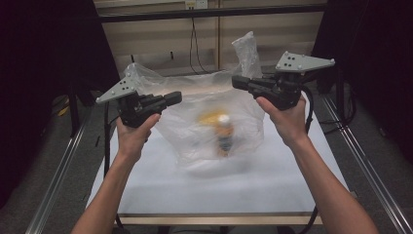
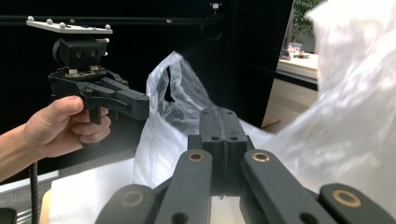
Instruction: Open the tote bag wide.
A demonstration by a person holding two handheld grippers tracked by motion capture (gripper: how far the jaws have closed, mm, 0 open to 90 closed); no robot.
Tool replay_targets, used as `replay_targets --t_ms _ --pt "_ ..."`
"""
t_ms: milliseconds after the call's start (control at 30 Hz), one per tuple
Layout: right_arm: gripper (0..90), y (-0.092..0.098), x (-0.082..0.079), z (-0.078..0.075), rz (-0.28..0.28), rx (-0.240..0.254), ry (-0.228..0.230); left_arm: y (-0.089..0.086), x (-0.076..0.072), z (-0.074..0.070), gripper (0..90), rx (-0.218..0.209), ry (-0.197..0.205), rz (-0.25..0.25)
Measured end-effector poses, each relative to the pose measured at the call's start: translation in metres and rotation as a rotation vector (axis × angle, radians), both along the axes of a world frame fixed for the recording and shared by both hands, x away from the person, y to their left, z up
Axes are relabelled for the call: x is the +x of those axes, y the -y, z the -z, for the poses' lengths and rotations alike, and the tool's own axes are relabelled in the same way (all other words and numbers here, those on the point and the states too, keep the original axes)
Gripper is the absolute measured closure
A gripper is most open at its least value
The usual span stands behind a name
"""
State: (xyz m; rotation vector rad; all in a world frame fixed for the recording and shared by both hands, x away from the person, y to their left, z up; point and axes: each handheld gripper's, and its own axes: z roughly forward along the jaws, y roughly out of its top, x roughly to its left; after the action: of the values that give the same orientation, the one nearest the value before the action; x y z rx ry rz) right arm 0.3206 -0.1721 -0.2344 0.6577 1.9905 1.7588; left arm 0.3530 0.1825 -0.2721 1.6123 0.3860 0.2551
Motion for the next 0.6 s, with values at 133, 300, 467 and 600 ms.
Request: replay_targets --t_ms 133,300,467,600 --pt "90.0 -0.006 0.005 -0.009 0.006 -0.011 0.007 0.003 0.009 -0.009 90.0 0.006 0.001 -0.009" --pt "90.0 -0.014 0.022 -0.014 0.058 -0.058 -0.024 0.005 0.026 -0.007 90.0 0.023 -0.027 -0.036" --pt "90.0 -0.016 0.031 -0.006 0.079 -0.083 -0.055 0.014 0.039 0.006 90.0 0.087 -0.076 -0.042" --pt "90.0 -0.016 0.035 0.006 0.102 -0.113 -0.084 0.020 0.040 0.017 90.0 0.103 -0.094 -0.038"
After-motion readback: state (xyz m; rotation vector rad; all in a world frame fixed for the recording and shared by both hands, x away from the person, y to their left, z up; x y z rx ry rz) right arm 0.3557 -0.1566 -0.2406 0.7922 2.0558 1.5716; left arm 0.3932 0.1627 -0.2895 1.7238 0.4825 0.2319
